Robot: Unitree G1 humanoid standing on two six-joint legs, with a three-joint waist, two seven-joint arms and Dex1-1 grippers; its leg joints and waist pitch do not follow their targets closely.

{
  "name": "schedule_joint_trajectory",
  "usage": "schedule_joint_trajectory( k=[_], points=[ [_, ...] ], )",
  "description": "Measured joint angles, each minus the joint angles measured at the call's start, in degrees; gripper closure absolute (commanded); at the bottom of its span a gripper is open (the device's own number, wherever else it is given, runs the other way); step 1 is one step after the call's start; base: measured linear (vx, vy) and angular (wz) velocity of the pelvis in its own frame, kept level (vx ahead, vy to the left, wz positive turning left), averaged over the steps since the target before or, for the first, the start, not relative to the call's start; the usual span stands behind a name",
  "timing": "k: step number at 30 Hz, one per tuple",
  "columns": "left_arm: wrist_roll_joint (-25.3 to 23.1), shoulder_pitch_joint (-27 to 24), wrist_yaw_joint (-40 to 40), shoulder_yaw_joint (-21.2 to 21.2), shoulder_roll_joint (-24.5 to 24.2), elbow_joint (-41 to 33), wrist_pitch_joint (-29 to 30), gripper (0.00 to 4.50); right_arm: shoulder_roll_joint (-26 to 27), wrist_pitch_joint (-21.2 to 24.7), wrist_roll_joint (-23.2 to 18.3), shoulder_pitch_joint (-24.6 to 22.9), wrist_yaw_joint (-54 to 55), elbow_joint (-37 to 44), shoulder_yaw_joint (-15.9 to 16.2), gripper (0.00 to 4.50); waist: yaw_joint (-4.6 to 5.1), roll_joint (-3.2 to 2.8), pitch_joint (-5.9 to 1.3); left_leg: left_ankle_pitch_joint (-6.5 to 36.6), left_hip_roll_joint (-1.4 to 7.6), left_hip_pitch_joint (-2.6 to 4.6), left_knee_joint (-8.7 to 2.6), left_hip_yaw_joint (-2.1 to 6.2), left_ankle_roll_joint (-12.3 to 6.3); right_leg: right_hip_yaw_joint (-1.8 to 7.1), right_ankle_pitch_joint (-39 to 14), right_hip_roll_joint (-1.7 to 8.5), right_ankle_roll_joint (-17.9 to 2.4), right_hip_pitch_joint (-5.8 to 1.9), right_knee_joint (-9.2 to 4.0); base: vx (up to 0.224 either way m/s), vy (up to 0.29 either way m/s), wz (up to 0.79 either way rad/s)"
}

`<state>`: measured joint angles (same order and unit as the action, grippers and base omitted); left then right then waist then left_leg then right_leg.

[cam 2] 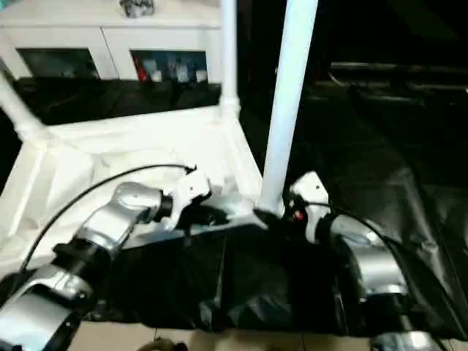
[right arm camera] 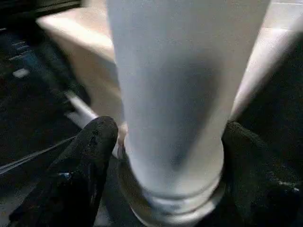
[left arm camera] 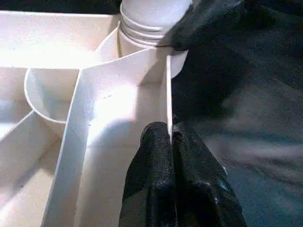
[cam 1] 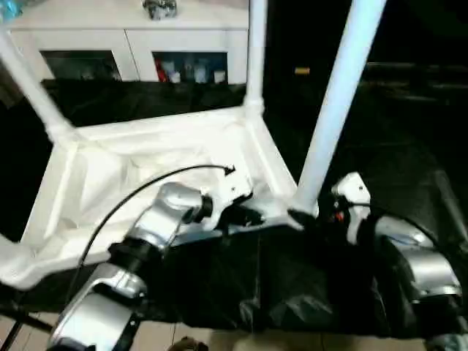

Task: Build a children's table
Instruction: Rotate leg to tighten

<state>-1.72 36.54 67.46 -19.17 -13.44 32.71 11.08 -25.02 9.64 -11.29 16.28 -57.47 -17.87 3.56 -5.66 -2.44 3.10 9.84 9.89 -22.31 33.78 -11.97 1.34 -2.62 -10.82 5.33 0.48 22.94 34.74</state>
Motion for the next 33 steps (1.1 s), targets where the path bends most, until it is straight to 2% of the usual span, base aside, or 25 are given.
schedule_joint_trajectory(
  k=[3, 4, 6, 11, 24, 28, 30, 33],
  points=[
    [0.8, -0.4, 3.7, -1.0, -0.9, -1.0, -0.2, 4.50, -1.5, 0.2, -0.6, -0.2, -4.8, 1.2, 1.6, 0.97, -0.84, -0.01, 0.00, 0.0, 0.01, -0.02, 0.01, 0.00, 0.00, -0.01, 0.0, 0.00, 0.0, 0.00, 0.00, 0.000, 0.000, 0.00],
    [0.9, -0.5, 4.6, -1.1, -1.4, -1.3, -0.2, 4.50, -1.9, 0.2, -0.8, -0.2, -6.0, 1.4, 2.0, 1.11, -0.96, -0.01, 0.01, 0.0, 0.01, -0.02, 0.01, 0.00, 0.00, -0.01, 0.0, 0.00, 0.0, 0.01, 0.00, 0.000, 0.000, 0.00],
    [0.9, -0.6, 5.8, -1.2, -1.8, -1.5, -0.2, 4.50, -2.6, 0.2, -0.9, -0.2, -7.8, 1.6, 2.6, 1.11, -1.13, -0.01, 0.01, 0.0, 0.01, -0.02, 0.03, -0.01, 0.00, 0.00, 0.0, 0.01, 0.0, -0.01, 0.00, 0.000, 0.000, 0.00],
    [0.9, -0.6, 7.4, -1.4, -2.1, -1.6, -0.2, 4.50, -3.4, 0.2, -0.9, -0.3, -9.4, 2.2, 3.4, 1.63, -1.27, -0.02, 0.00, 0.0, 0.00, -0.03, 0.04, -0.02, 0.00, 0.01, 0.0, 0.02, 0.0, -0.03, 0.00, 0.000, 0.000, 0.00],
    [0.7, -0.6, 6.3, -1.4, -1.6, -1.3, -0.1, 4.50, -3.2, -0.1, -0.8, -1.0, -8.7, 2.5, 3.3, 1.78, -1.58, -0.14, -0.08, 0.0, 0.00, 0.00, 0.04, -0.02, 0.00, 0.01, 0.0, 0.02, 0.0, -0.06, 0.02, 0.000, 0.000, 0.00],
    [-0.7, -0.1, -0.4, -0.1, 1.3, -0.1, 1.8, 4.50, 0.5, 0.9, 0.2, -0.5, -0.3, 0.2, -0.1, 1.80, -1.33, -0.14, -0.08, 0.0, 0.00, 0.06, 0.06, -0.01, 0.00, 0.02, 0.0, 0.02, 0.0, -0.13, 0.03, 0.000, 0.000, 0.00],
    [-2.1, 2.0, -7.8, 1.3, 4.5, 2.6, 3.6, 4.50, 6.4, 0.9, 0.8, 2.6, 11.0, -5.0, -4.0, 1.80, -0.45, -0.14, -0.06, 0.0, -0.02, 0.03, 0.11, -0.01, 0.00, 0.04, -0.1, 0.03, 0.1, -0.04, 0.03, -0.028, 0.006, -0.03],
    [-2.6, 3.2, -13.9, 1.4, 8.0, 4.1, 5.1, 4.50, 9.0, 1.2, 1.2, 4.5, 20.4, -7.2, -6.2, 1.80, 0.41, -0.19, -0.03, 0.0, -0.06, 0.02, 0.11, -0.01, 0.00, 0.02, -0.1, 0.07, 0.1, -0.03, -0.10, 0.000, 0.000, 0.00]
  ],
)
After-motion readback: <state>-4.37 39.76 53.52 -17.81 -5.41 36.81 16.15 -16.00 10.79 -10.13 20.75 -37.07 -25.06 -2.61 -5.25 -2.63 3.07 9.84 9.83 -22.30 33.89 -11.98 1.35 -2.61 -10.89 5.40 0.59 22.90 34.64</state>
